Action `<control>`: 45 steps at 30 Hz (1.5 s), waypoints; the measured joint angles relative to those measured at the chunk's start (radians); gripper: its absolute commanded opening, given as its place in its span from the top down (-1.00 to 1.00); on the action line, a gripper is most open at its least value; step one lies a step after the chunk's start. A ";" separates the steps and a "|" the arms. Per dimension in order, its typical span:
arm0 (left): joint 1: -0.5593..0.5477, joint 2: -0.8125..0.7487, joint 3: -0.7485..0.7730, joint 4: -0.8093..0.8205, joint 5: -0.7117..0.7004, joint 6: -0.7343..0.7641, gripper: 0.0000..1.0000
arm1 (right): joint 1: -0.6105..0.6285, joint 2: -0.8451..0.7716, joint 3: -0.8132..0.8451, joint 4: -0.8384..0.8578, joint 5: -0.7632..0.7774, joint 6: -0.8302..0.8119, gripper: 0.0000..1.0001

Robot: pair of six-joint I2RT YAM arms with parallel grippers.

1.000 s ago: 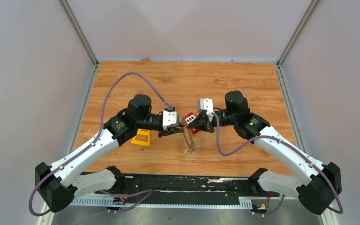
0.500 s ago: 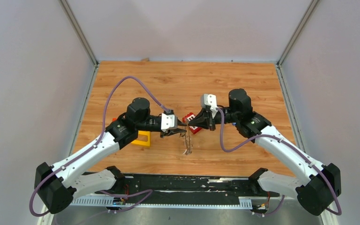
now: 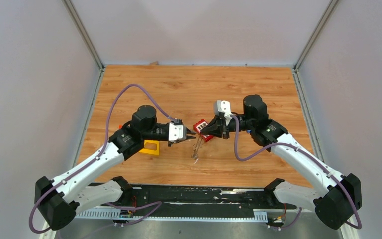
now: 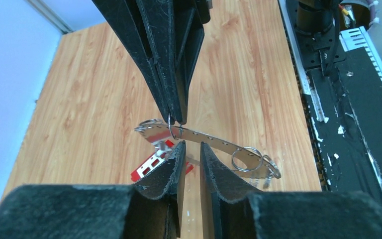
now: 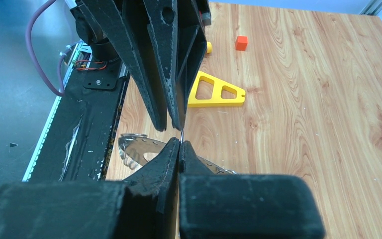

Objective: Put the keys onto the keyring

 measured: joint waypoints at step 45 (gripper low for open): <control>0.021 0.058 0.000 0.082 0.100 0.006 0.69 | -0.003 0.000 0.000 0.006 -0.051 0.019 1.00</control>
